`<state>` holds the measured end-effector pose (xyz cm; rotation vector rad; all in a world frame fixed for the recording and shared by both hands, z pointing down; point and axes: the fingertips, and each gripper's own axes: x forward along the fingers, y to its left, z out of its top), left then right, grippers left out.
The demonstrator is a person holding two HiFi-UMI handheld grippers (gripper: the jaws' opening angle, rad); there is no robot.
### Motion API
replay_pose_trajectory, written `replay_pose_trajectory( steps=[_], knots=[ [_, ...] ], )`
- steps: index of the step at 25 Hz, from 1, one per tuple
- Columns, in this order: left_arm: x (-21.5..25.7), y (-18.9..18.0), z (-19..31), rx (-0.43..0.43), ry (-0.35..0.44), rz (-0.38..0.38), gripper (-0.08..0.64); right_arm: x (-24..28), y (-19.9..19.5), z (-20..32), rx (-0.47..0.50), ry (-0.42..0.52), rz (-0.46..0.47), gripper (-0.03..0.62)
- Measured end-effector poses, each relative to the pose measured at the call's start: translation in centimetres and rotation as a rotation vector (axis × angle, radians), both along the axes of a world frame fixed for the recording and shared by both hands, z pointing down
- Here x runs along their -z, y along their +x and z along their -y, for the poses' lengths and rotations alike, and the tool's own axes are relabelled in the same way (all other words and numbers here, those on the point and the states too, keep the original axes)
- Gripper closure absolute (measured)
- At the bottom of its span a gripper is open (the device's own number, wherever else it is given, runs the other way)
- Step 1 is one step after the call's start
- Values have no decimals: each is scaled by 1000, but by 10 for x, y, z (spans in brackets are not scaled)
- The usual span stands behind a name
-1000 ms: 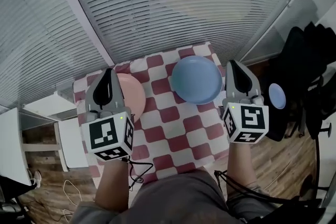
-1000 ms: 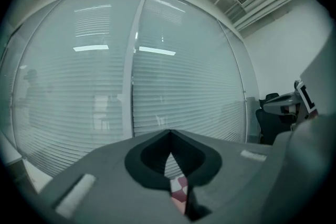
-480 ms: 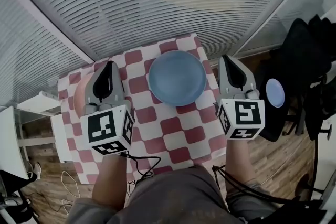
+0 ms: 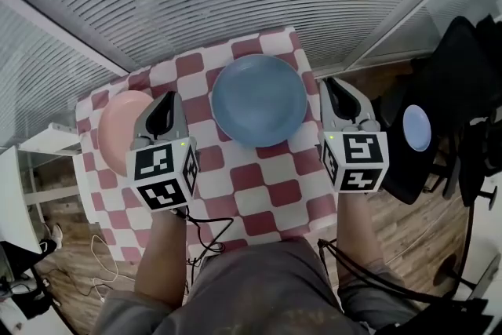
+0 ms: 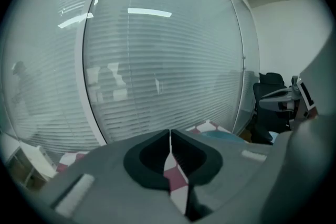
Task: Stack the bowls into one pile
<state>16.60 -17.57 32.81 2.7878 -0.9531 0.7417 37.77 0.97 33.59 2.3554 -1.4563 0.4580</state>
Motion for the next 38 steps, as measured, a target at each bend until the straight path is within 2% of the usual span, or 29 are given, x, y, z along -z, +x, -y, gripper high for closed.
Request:
replay_pose_trajectory(
  steps=[5, 11, 12, 15, 16, 26, 33, 38],
  knots=[
    [-67, -6, -7, 6, -121, 106, 546, -72, -2, -9, -14, -98, 135, 543],
    [-88, -6, -7, 21, -147, 138, 546, -104, -4, -14, -25, -140, 185, 546],
    [-88, -6, -4, 33, -145, 133, 525, -105, -3, -13, -26, -139, 188, 531],
    [-92, -5, 1, 59, -156, 123, 449, -109, 0, -10, -28, -144, 202, 414],
    [-95, -4, 1, 61, -163, 125, 436, -111, 1, -10, -28, -149, 205, 408],
    [-142, 8, -5, 47, -249, 182, 436, -158, 5, -10, -22, -231, 273, 408],
    [-170, 15, 1, 62, -284, 207, 436, -177, 5, 3, 2, -239, 306, 409],
    [-186, 14, 9, 79, -306, 225, 436, -187, 0, 12, 19, -250, 316, 446]
  ],
)
